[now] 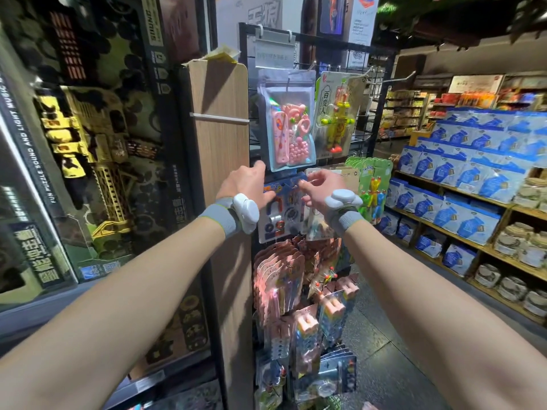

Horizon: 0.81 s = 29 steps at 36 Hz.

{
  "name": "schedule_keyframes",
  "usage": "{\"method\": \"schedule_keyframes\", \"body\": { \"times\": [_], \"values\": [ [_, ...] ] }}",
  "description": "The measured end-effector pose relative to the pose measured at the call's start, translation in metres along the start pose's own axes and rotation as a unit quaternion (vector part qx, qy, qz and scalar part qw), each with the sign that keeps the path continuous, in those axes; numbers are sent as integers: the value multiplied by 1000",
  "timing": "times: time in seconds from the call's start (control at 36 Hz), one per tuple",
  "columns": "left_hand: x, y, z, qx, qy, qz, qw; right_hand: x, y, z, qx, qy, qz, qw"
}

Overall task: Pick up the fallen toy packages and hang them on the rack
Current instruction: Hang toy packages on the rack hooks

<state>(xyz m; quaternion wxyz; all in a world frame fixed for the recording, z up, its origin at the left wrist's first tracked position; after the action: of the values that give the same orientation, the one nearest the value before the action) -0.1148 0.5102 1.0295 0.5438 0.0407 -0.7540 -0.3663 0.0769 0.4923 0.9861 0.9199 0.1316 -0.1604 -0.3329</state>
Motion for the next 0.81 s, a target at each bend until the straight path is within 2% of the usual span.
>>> {"method": "schedule_keyframes", "body": {
  "times": [0.11, 0.31, 0.53, 0.67, 0.81],
  "values": [
    [2, -2, 0, 9, -11, -4, 1000, -3, 0, -1, 0, -14, -13, 1000],
    [6, -9, 0, -17, 32, -7, 999, -6, -4, 3, 1, -51, -17, 999],
    [-2, -43, 21, -48, 0, 8, 999, 1, -40, 0, -4, -96, -14, 995],
    [-39, -91, 19, -57, -80, 134, 986, 14, -98, -19, -53, -72, -38, 995],
    [-93, -159, 22, -51, -126, 236, 962, 15, -160, -77, -133, -77, -24, 988]
  ]
}}
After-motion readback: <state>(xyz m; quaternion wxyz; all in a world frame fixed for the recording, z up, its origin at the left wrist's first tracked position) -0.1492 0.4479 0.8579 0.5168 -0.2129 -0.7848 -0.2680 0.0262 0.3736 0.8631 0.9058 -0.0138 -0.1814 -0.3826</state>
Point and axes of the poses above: each hand's wrist, its own y-axis towards the middle knuckle, its own x-axis out of the back of the hand, z = x × y, the point moved 8 cm from there along y, towards the middle knuckle, and after that the axes turned 8 degrees about -z, right-handed, at the moved point
